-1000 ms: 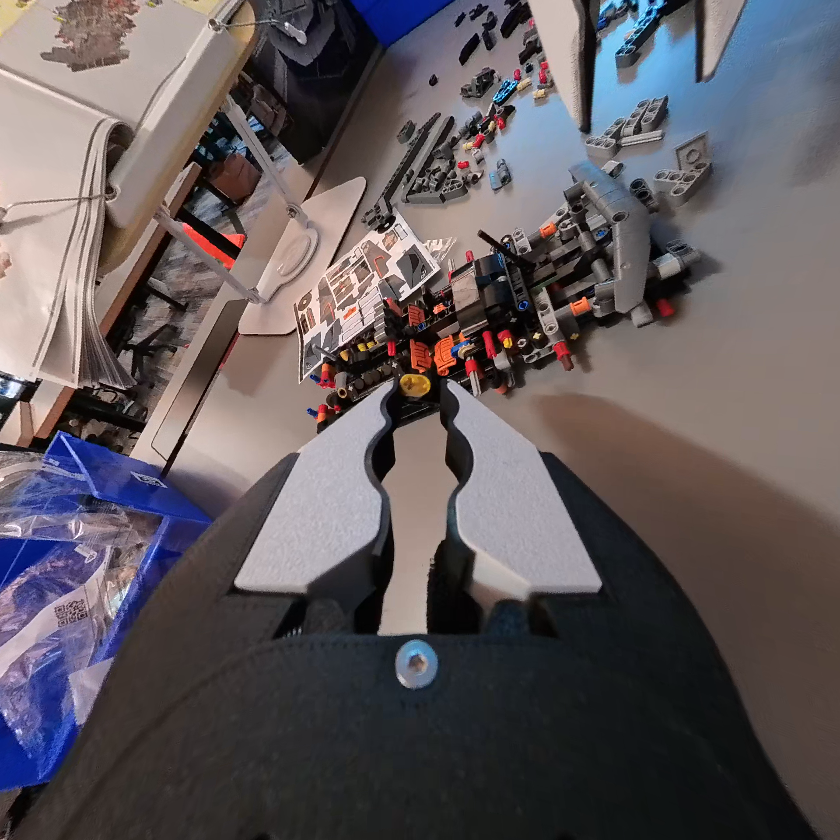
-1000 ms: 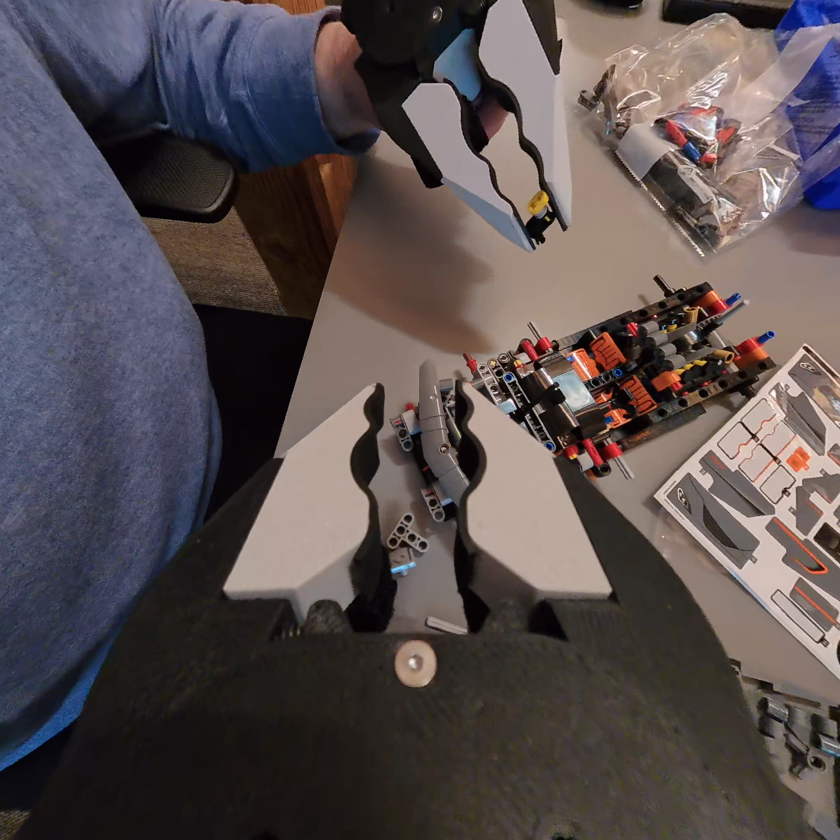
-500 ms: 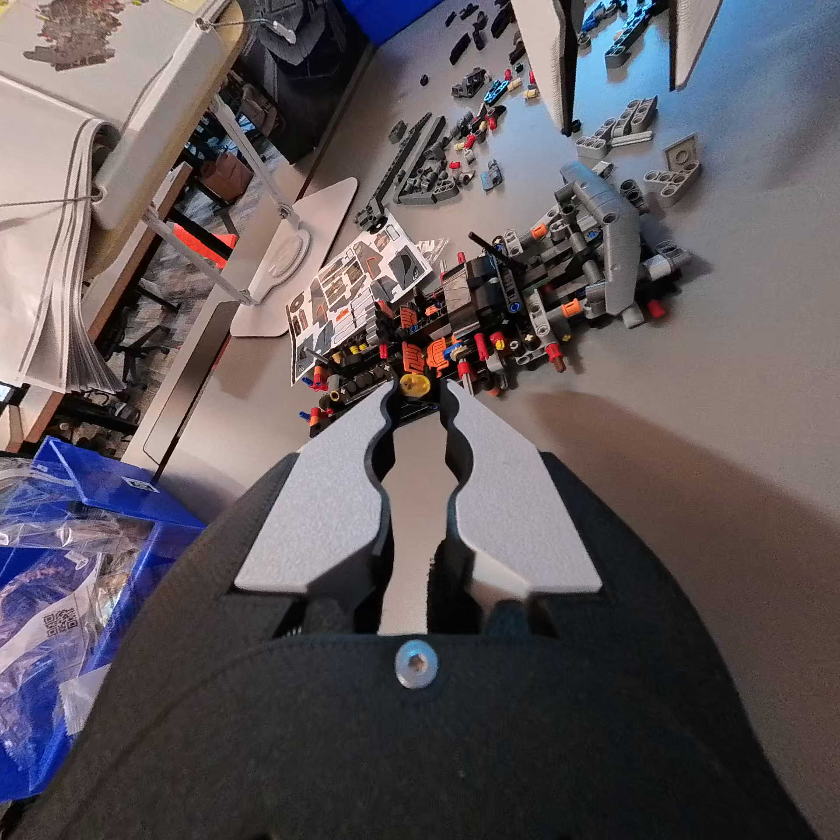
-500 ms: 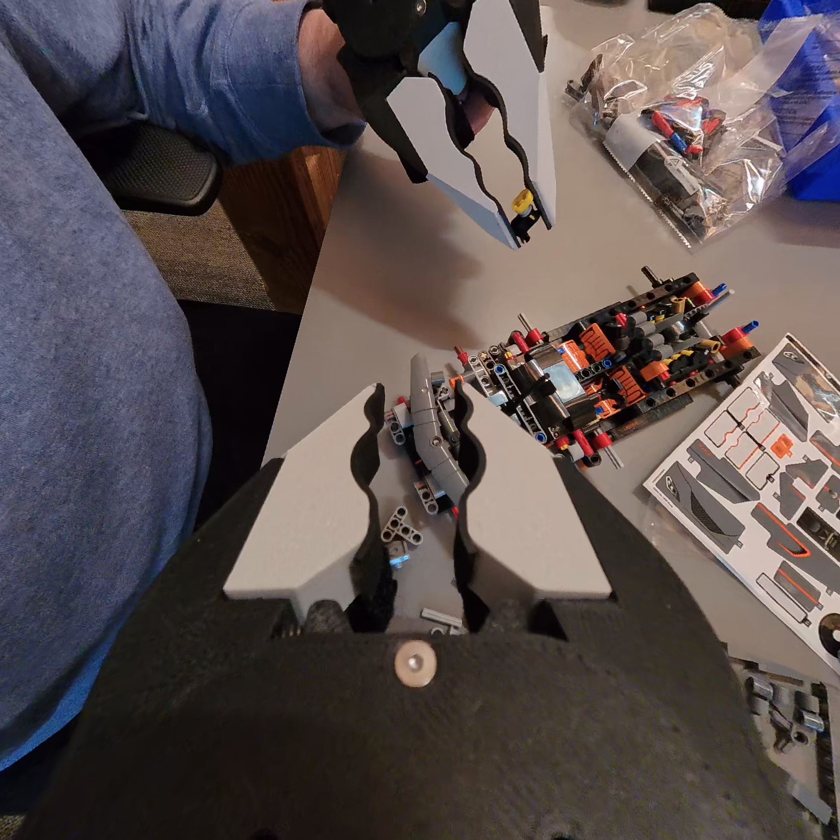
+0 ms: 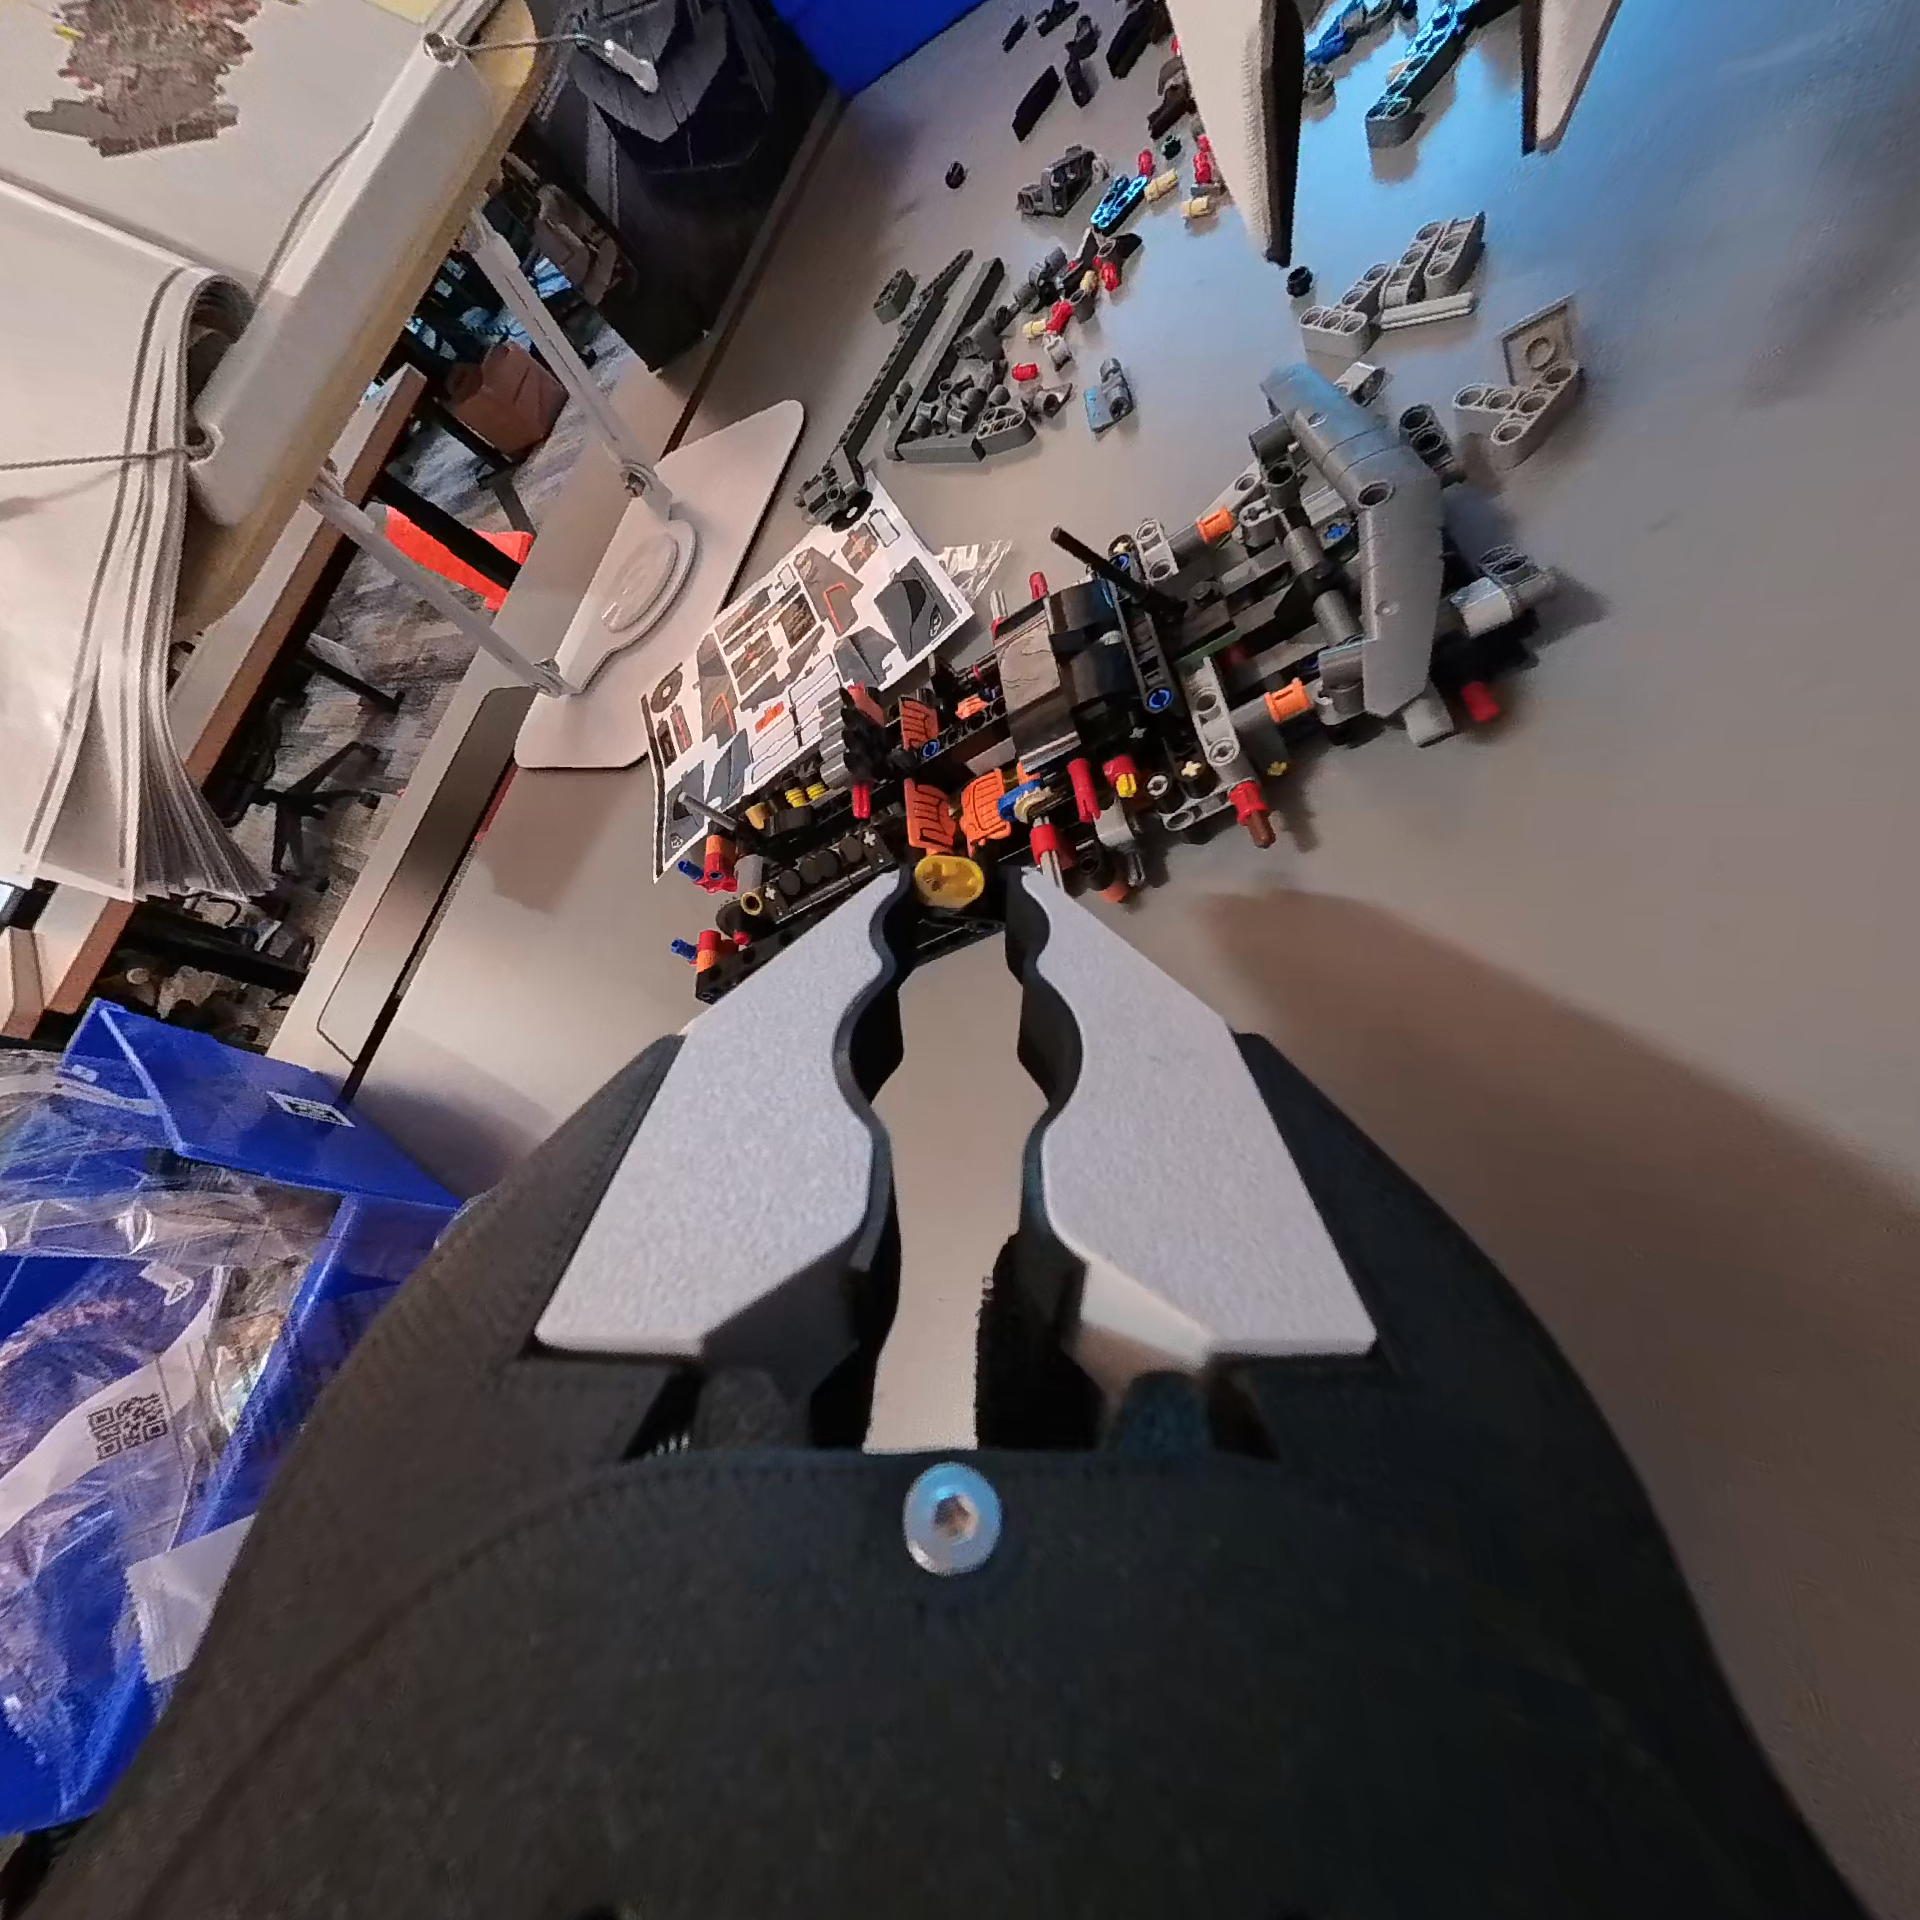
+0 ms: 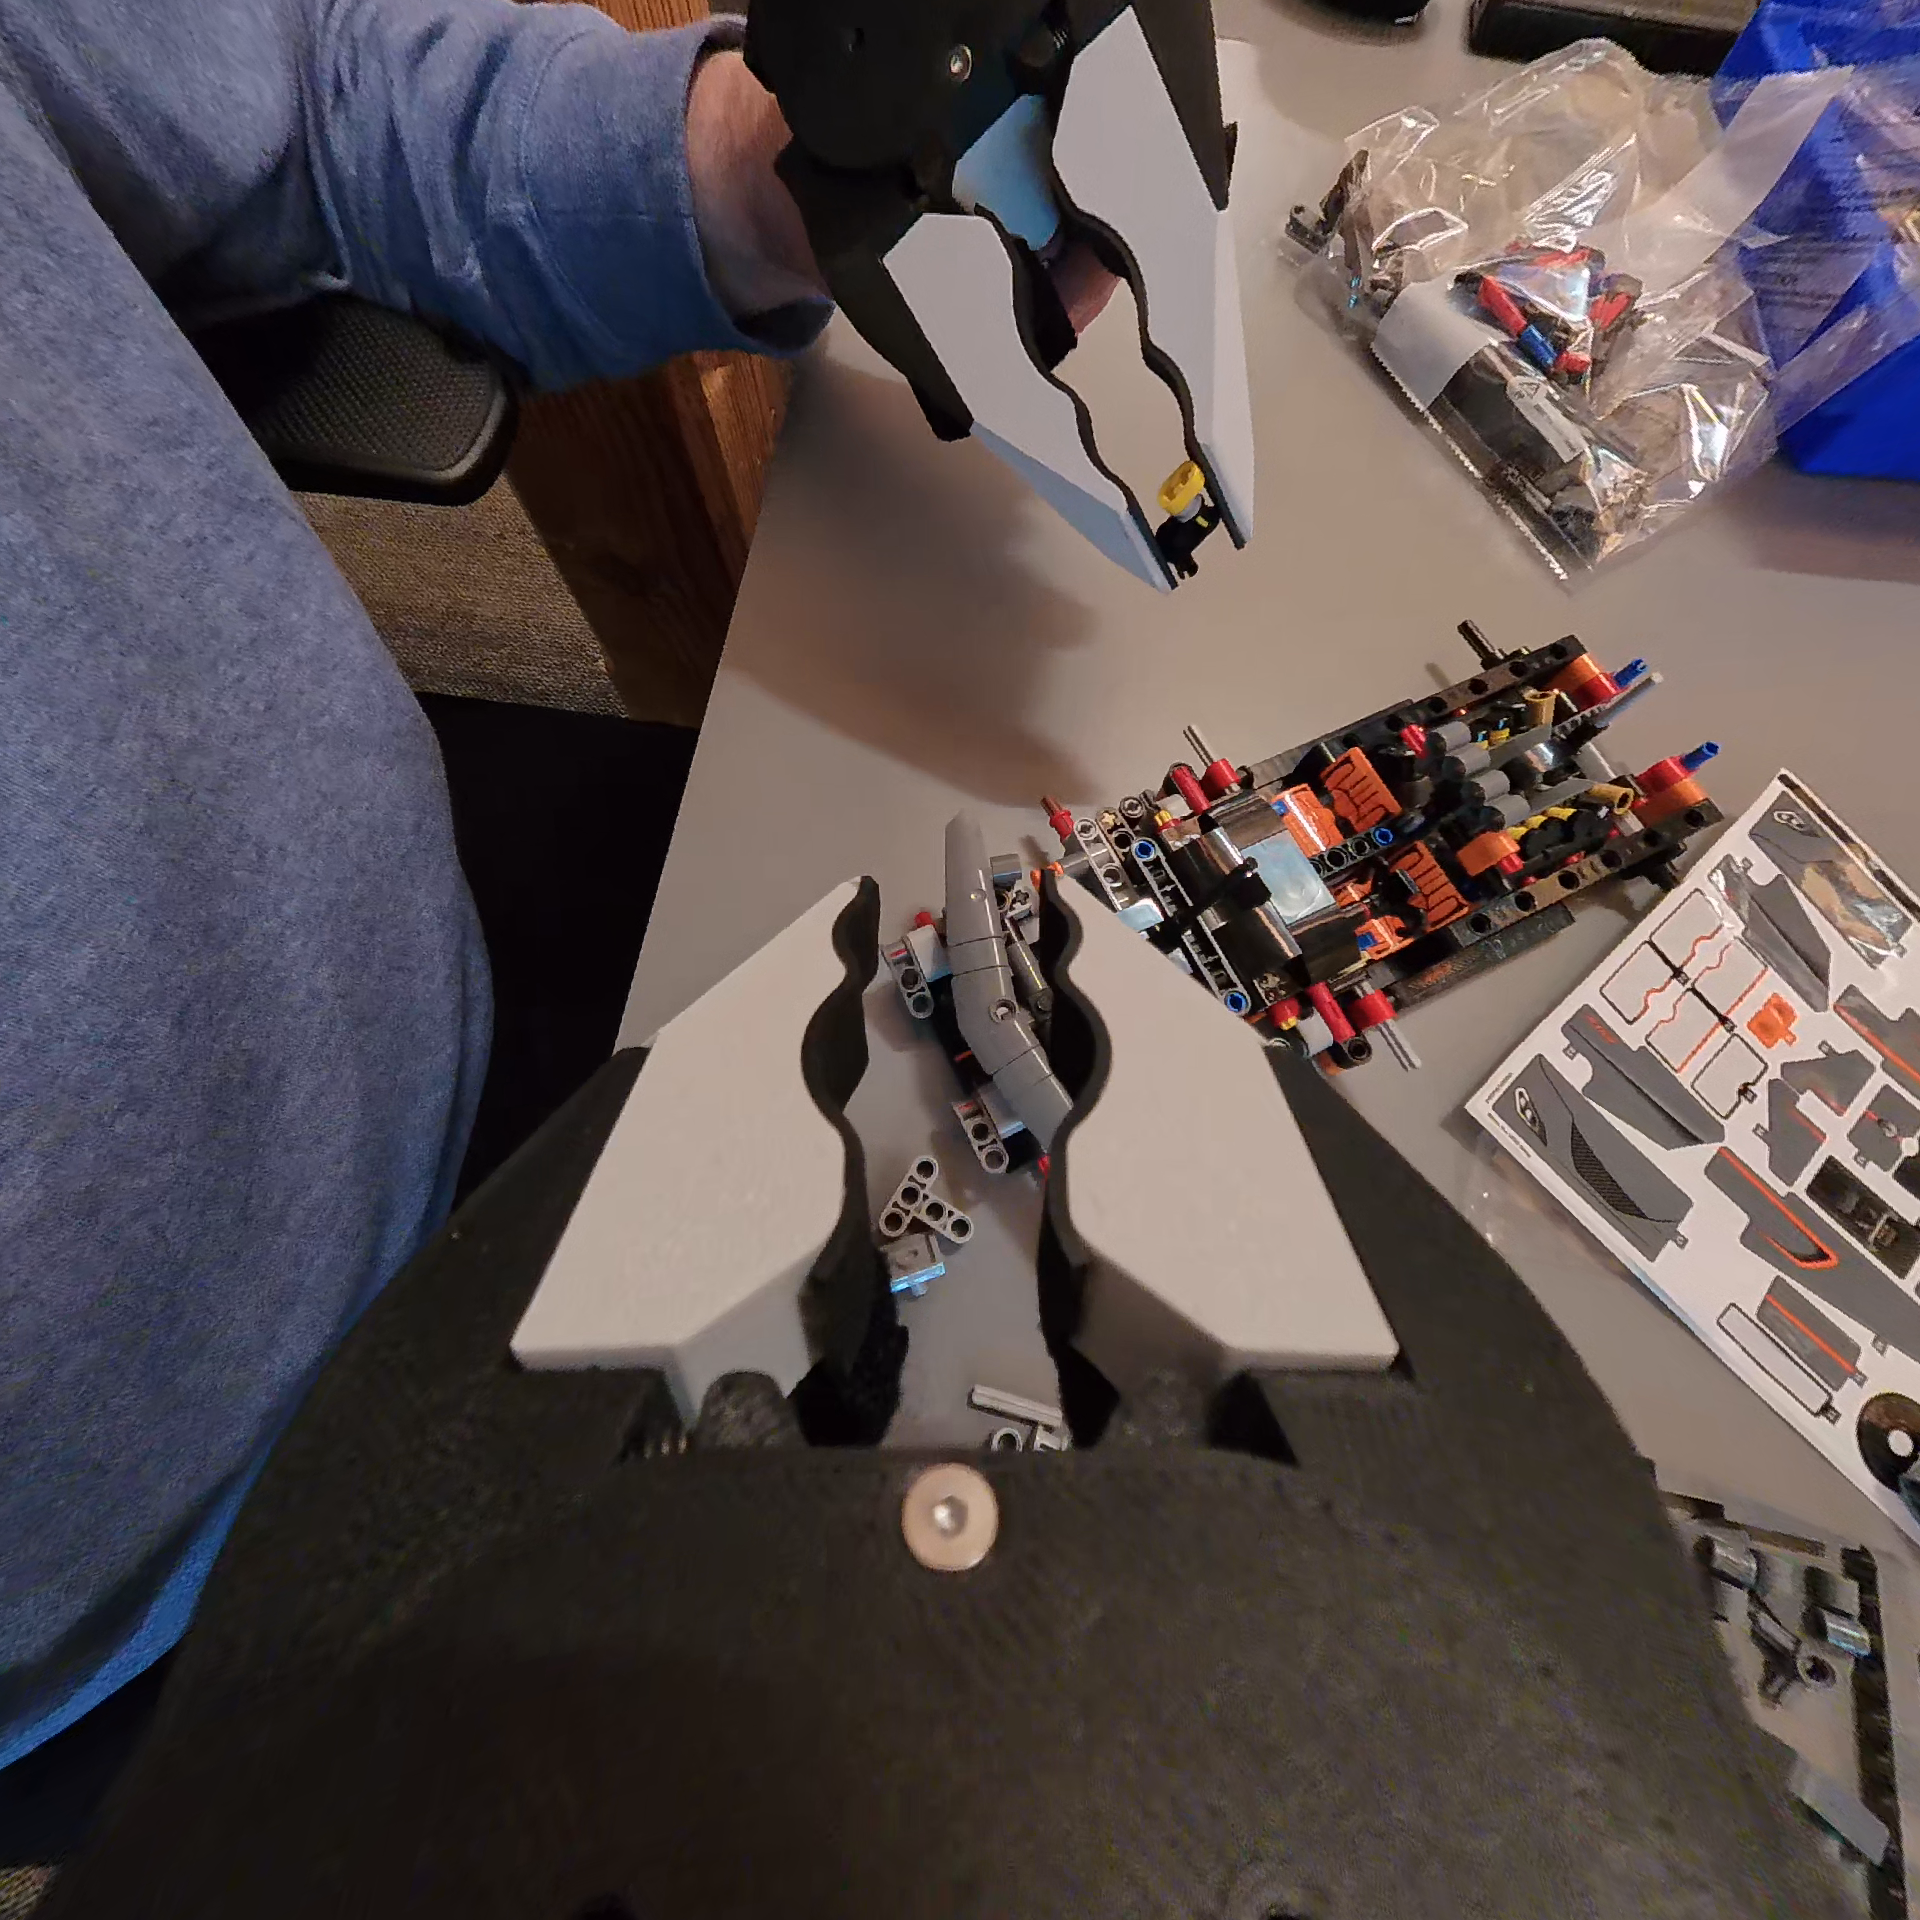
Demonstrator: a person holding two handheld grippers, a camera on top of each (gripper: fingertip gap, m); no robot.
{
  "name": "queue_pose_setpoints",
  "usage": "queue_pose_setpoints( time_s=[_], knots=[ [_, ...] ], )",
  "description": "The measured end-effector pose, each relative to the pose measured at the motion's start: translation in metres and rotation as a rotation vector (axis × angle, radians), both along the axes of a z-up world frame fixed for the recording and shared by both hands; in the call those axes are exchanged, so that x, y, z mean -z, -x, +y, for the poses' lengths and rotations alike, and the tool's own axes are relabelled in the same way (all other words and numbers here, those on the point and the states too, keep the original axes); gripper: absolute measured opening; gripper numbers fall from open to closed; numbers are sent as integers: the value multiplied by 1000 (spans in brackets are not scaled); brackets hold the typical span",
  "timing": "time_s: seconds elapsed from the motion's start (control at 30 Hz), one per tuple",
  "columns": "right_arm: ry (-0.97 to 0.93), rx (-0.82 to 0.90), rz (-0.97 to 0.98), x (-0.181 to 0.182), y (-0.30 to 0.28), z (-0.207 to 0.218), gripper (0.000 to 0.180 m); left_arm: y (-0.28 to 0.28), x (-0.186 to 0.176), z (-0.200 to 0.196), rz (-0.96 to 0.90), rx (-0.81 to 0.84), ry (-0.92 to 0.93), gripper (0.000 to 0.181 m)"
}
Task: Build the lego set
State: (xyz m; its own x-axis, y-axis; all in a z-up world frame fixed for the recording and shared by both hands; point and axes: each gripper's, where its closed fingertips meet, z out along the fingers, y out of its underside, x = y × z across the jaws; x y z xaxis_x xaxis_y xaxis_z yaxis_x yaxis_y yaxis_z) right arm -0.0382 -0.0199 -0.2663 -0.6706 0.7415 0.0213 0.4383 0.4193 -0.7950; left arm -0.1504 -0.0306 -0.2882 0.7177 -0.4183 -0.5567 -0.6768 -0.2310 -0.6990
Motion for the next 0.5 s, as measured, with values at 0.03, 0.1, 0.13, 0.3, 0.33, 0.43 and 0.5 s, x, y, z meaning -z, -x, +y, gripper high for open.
queue_pose_setpoints(
  time_s=[0.03,0.1,0.13,0.3,0.33,0.43,0.5],
  knots=[
    [1,-1,0,0,0,0,28,0,0,0,1,0,-1,14],
    [0,-2,-1,0,0,0,28,0,-1,0,0,1,-1,14],
    [-1,-3,-1,0,0,-1,28,0,-1,0,1,0,-1,14],
    [-5,-5,-2,0,-1,-1,28,-1,-1,0,1,1,0,14],
    [-5,-5,-2,0,-1,-1,28,0,-1,0,2,1,-1,14],
    [-5,-5,-1,0,-1,-1,28,-1,-1,0,-1,2,0,14],
    [-5,-5,0,0,-1,-1,28,-1,-1,0,-1,3,1,14]
  ],
)
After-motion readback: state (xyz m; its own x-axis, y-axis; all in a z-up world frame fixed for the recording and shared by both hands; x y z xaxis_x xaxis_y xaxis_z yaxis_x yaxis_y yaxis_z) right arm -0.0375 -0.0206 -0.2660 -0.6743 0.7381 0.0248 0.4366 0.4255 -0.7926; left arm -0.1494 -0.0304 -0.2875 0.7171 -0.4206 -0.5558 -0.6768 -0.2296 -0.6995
